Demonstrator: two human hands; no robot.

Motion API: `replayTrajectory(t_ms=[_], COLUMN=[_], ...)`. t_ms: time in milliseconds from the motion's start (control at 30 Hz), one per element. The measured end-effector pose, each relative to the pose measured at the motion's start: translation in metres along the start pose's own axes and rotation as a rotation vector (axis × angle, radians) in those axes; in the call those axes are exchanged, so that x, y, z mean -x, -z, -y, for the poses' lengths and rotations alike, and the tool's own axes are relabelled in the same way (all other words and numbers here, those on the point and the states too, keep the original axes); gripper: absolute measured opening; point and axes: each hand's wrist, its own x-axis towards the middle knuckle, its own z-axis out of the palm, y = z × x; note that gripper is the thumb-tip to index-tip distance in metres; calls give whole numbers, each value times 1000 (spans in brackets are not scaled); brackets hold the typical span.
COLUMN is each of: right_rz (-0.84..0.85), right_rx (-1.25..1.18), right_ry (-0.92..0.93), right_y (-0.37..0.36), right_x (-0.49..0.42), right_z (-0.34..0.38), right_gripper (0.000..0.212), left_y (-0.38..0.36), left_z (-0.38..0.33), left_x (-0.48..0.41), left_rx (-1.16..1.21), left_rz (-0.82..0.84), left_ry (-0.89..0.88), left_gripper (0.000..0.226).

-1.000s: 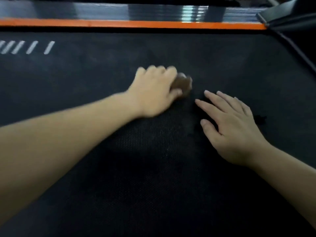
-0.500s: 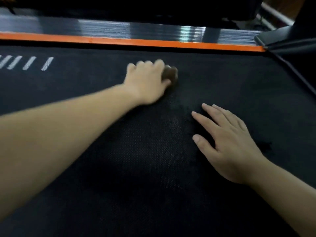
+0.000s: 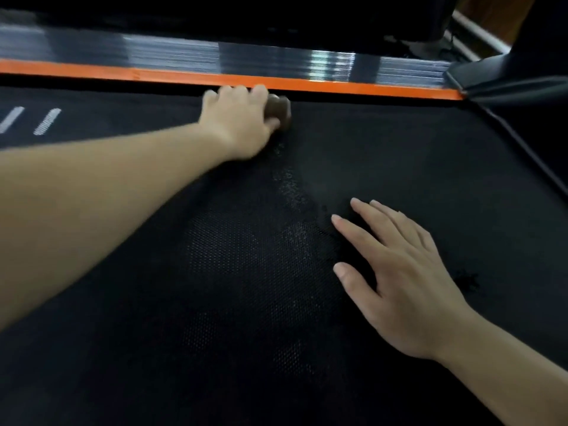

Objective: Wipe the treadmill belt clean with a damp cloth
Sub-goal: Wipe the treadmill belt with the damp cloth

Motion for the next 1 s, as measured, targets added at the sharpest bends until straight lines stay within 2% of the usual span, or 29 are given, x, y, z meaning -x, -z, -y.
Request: replayTrajectory(t_ms=[100,233,300,433,467,500,567,667,767,900,933,1000], right_rz=[9,9,5,21,10,-2,-21,-47,-69,-133,-143,-133], right_rx=[-2,9,1,3,-5,-14,-24,-56,-131,-414,-471,-483], right_ry=[0,3,-1,-12,-21,-25,-18,-22,-54,-103,-102,-61], right_y=[0,1,2,3,2,1,-1,-3,-2,6,10,18], right_x=[0,1,0,-1,-1,-1,0,0,0,5,6,6], right_z=[-1,1,1,1,1,1,0,-1,0,-7,-8,-7], right_gripper=[63,63,64,71,74,76,79,81,83,87,87,82], left_y=[-8,-5,2,-4,-3,-1,3,2,2,18,21,30], left_z=[3,0,-10,-49,-49,-46,-36,-30,-46,-59,-61,-59], left_x=[-23,-21,-2,81,83,73,34,10,50,132,149,167], left_rx=[-22,94,172,199,167,123,48,107,182,297,336,488], left_rz=[-52,-3,34,-17,0,15,60,80,69,182,213,279], left_ry=[153,209,130,-259,-300,-283,-133,17,-53,-297,-341,-332], left_gripper=[47,44,42,39,40,41,43,42,41,42,47,72])
